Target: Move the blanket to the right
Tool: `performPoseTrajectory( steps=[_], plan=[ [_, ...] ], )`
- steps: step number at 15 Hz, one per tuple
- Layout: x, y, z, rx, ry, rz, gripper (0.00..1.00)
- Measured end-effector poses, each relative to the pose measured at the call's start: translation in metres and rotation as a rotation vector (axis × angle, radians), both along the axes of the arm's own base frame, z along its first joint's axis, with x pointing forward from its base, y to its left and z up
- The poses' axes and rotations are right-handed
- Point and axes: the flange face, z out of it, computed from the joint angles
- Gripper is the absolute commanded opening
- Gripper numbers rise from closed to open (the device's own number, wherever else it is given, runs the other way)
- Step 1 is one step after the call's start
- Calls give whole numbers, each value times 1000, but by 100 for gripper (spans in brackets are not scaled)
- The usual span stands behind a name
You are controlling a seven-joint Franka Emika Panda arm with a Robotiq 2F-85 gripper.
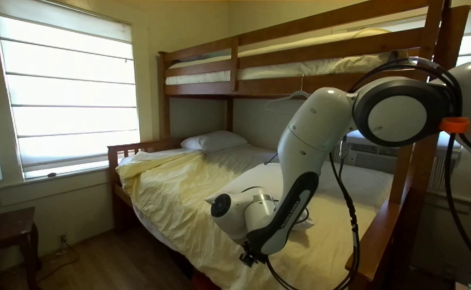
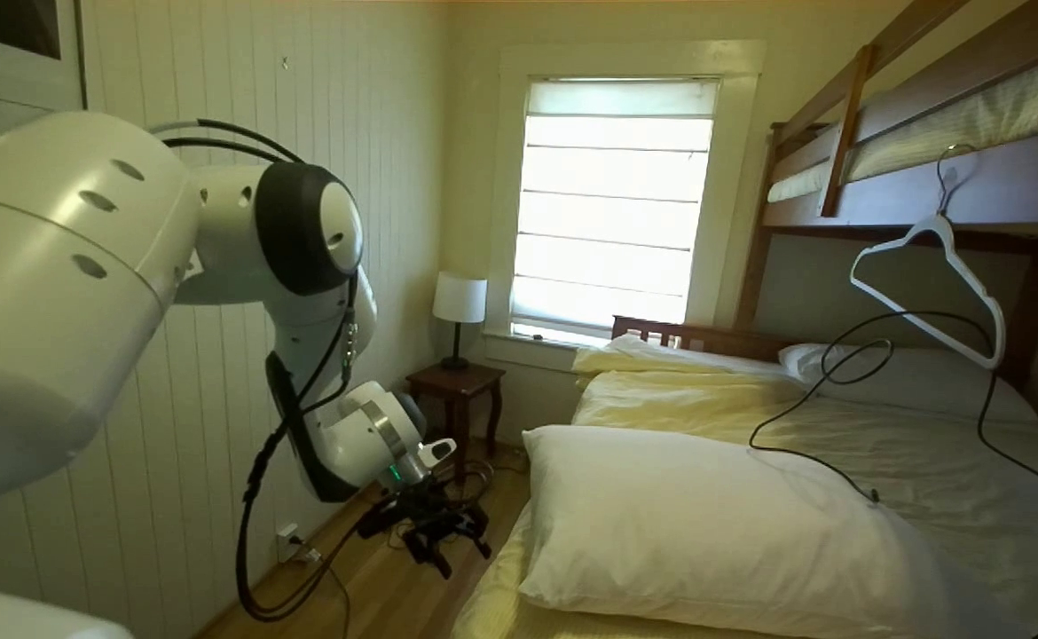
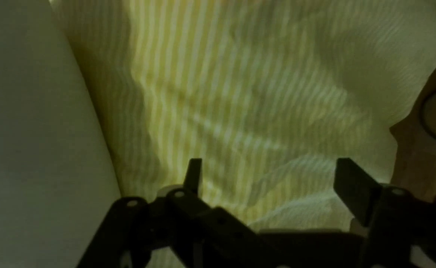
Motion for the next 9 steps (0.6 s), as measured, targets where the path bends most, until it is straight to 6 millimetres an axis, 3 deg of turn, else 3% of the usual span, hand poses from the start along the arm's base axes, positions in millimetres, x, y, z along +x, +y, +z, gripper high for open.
performPoseTrajectory(
  steps=[6,9],
  plan=[
    [0,-5,-2,5,0,-33,100],
    [3,-23,-3,5,-10,-80,100]
  ],
)
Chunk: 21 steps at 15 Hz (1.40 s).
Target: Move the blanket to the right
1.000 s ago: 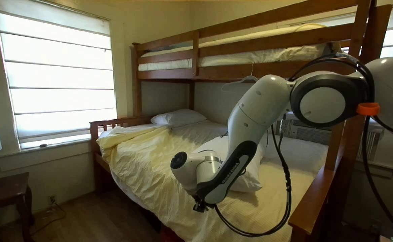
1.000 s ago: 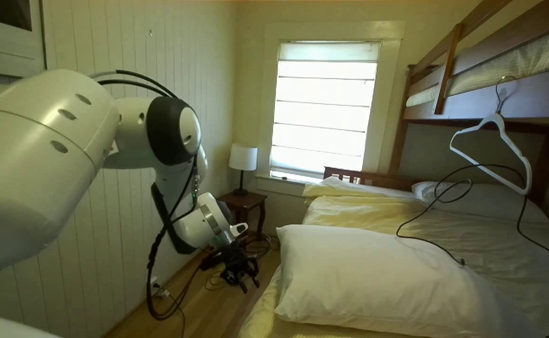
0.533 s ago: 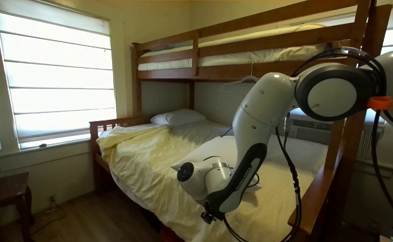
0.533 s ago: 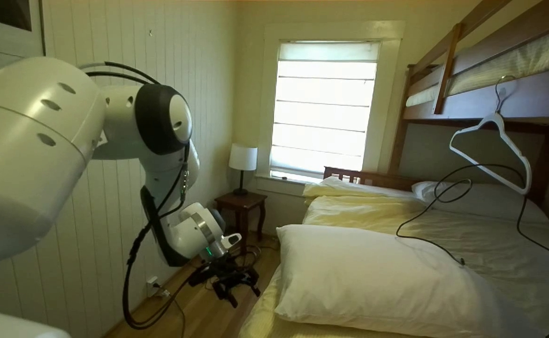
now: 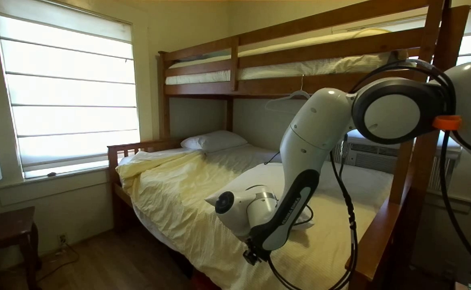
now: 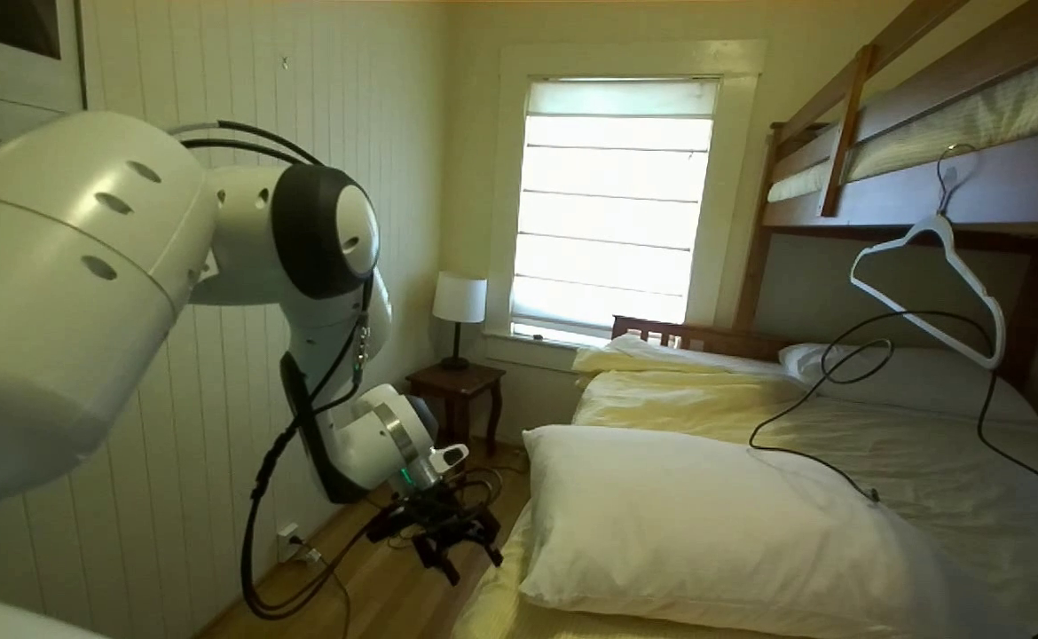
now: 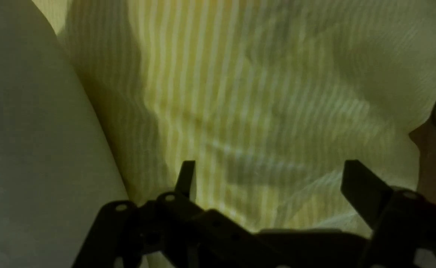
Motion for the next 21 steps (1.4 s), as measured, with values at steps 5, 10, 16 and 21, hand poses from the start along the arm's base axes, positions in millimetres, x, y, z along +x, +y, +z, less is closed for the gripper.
performPoseTrajectory(
  steps=[5,10,16,21],
  plan=[
    [0,-35,-11,3,10,-68,100],
    [1,-46,-17,13,11,-96,53],
    [6,-47,-11,7,4,-103,15],
    [8,-44,-4,9,-5,-105,0]
  ],
)
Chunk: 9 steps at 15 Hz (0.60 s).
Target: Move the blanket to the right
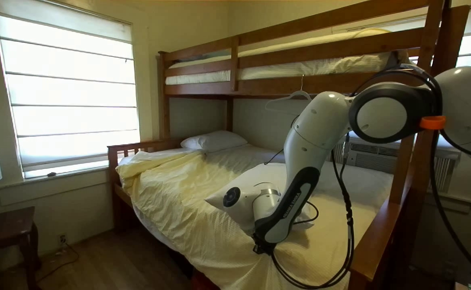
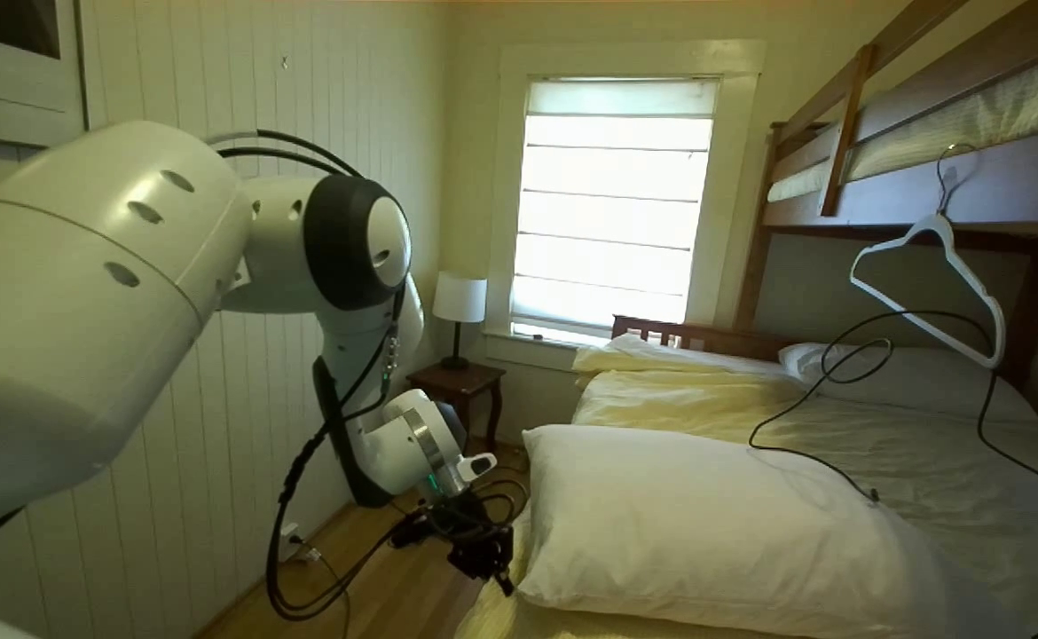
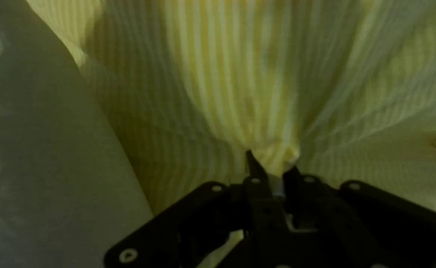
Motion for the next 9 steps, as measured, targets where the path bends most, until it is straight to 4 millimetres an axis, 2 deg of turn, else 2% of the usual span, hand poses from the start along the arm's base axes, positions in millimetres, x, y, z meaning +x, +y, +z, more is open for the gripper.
performPoseTrajectory(
  steps=[5,9],
  plan=[
    [-3,0,6,4,-61,-47,1],
    [-19,-2,17,27,-206,-110,2]
  ],
)
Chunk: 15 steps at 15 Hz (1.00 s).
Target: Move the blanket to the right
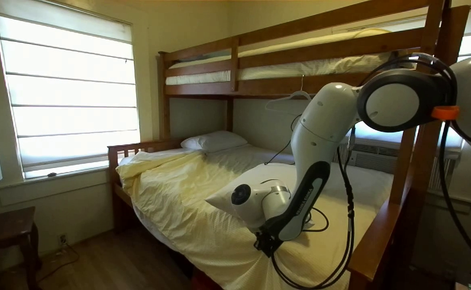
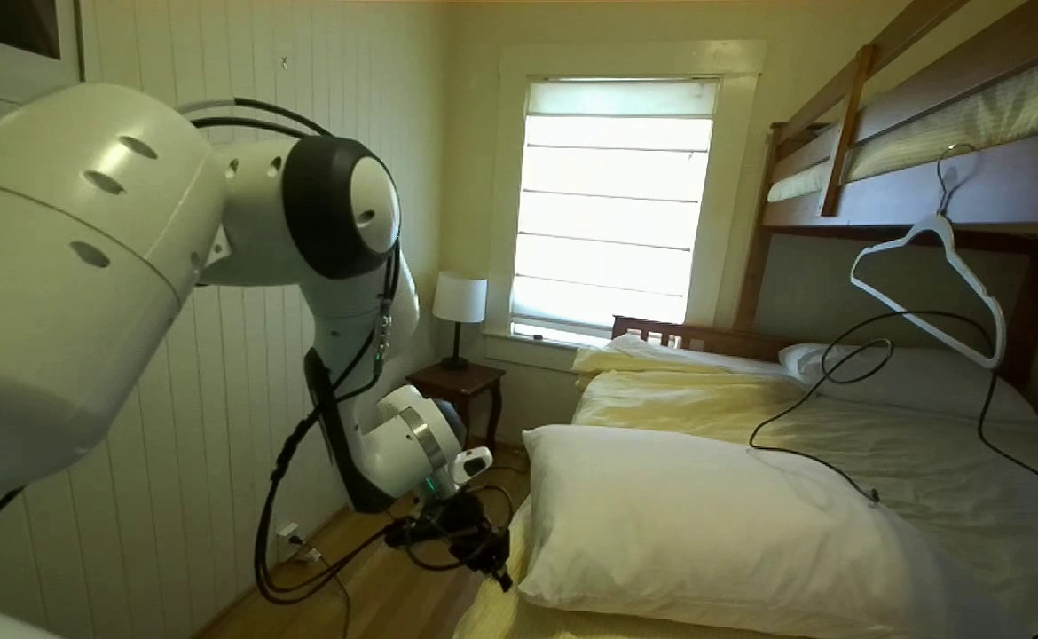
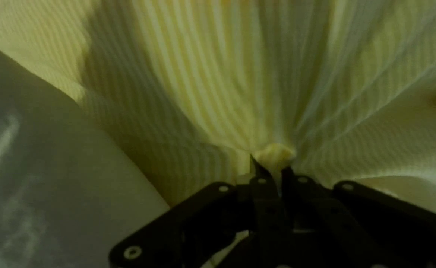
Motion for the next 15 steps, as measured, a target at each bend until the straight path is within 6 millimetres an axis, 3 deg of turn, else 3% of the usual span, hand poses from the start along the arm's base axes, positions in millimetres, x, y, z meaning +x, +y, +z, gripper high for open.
performPoseTrajectory(
  steps=[5,9,15],
  plan=[
    [-27,-1,19,6,-209,-114,2],
    [-52,-20,44,-13,-278,-191,7],
    [-49,-22,51,10,-274,-185,2]
  ],
)
